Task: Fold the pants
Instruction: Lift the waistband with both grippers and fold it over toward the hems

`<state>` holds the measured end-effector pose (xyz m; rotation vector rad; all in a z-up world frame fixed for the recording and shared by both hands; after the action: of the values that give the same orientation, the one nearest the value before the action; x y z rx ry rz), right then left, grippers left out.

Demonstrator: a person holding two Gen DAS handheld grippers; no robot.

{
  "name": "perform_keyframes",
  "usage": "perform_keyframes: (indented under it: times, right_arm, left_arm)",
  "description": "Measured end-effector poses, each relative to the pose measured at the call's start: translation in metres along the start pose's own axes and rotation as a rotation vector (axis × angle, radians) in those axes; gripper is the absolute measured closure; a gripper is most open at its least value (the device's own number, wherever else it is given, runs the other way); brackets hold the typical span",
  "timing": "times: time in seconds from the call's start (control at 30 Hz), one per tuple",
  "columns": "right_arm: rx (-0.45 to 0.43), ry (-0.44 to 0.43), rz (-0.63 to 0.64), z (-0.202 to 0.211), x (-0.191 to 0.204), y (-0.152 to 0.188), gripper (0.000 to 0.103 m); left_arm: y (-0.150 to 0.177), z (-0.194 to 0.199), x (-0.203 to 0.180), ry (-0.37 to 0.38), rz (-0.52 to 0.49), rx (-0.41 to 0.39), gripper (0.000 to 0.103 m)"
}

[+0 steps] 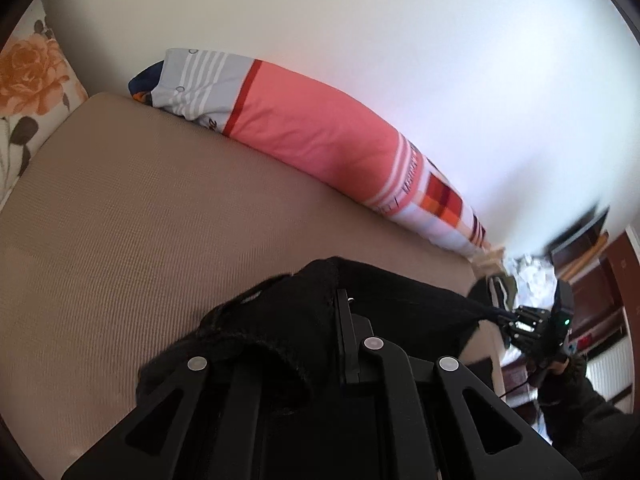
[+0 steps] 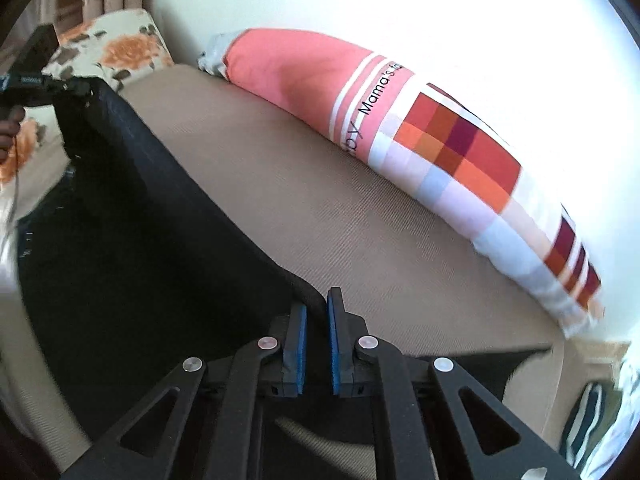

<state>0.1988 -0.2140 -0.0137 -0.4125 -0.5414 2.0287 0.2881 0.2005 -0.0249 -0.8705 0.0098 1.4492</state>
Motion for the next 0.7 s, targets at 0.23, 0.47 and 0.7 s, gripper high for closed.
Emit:
perform_keyframes:
  times: [0.23,0.47,0.7]
  right_arm:
    - [-0.017,-0.106,-0.082,0.038,0.062,0.075,0.096]
    - [0.088,-0.205,-0.115,0.020,0.101,0.135,0.096]
    - [0.182,-0.240,-0.137,-0.022,0.114,0.164,0.096]
  left_arm:
    - [0.060,0.033,0.007,0.015,-0.076,0.093,0.089]
    - [0.127,0.030,0.024,-0.056,-0.149,0.249,0.080]
    - [0.161,0.029,0.040,-0.205,-0.184,0.324,0.057]
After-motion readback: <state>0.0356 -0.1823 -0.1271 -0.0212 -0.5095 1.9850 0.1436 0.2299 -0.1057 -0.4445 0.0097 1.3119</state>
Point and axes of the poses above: each gripper's, at about its wrist camera, not at the fingertips, and z roughly against the way its jaws point, x to its left, y to its underside, the point moved 2 cm from there along -z, roughly the way its jaws point, and after that the axes turned 8 degrees about -y, right-handed, at the moved point
